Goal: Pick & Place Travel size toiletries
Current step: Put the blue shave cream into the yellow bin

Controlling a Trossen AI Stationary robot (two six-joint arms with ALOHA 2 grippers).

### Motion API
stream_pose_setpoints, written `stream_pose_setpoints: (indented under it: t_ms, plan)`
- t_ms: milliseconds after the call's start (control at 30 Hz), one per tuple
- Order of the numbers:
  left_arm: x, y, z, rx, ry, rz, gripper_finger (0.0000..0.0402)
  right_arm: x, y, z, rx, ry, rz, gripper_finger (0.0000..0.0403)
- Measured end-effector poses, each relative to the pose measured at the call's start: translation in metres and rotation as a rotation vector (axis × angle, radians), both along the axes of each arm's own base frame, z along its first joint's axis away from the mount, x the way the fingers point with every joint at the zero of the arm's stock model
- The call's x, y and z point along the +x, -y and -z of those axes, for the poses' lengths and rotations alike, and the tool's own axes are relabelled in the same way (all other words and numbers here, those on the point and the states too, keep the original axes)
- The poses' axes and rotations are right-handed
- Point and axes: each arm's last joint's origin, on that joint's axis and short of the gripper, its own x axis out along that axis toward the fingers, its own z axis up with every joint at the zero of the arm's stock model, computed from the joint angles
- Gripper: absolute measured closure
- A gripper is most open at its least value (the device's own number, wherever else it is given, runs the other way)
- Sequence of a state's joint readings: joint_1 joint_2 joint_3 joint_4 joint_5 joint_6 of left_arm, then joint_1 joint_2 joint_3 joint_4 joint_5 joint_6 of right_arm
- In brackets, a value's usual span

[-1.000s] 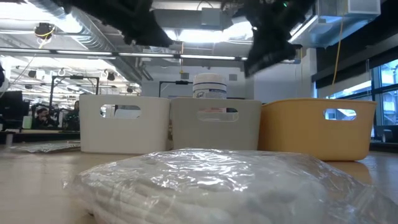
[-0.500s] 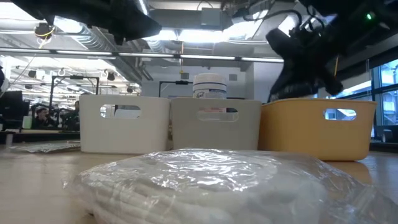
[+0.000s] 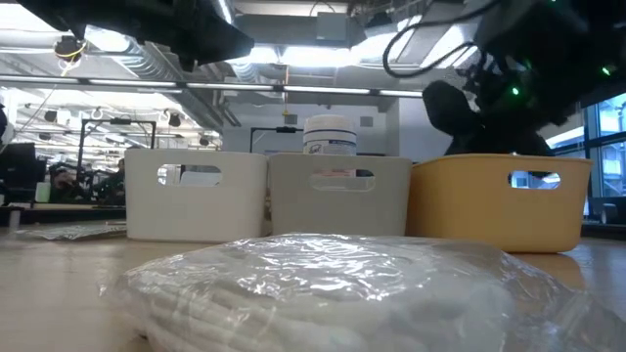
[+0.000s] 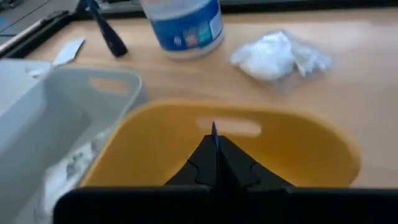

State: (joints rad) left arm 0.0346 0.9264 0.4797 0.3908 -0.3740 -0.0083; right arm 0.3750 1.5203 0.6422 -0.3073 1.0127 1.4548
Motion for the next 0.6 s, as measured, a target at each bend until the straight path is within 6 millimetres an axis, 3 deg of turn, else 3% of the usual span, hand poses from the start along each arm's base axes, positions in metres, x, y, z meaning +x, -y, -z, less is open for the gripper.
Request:
stream_pose_setpoints:
  t_ms: [333,600]
  plan:
    - [0.000,0.000,-0.002,-0.004,0.026,0.000,0.0272,0.000,-0.007,0.026,0.040,-0.059,0.015,0.0395]
    - [0.000,0.000,-0.002,-0.004,0.029,0.006,0.0272,0.002,-0.002,0.028,0.087,-0.081,0.023,0.0309]
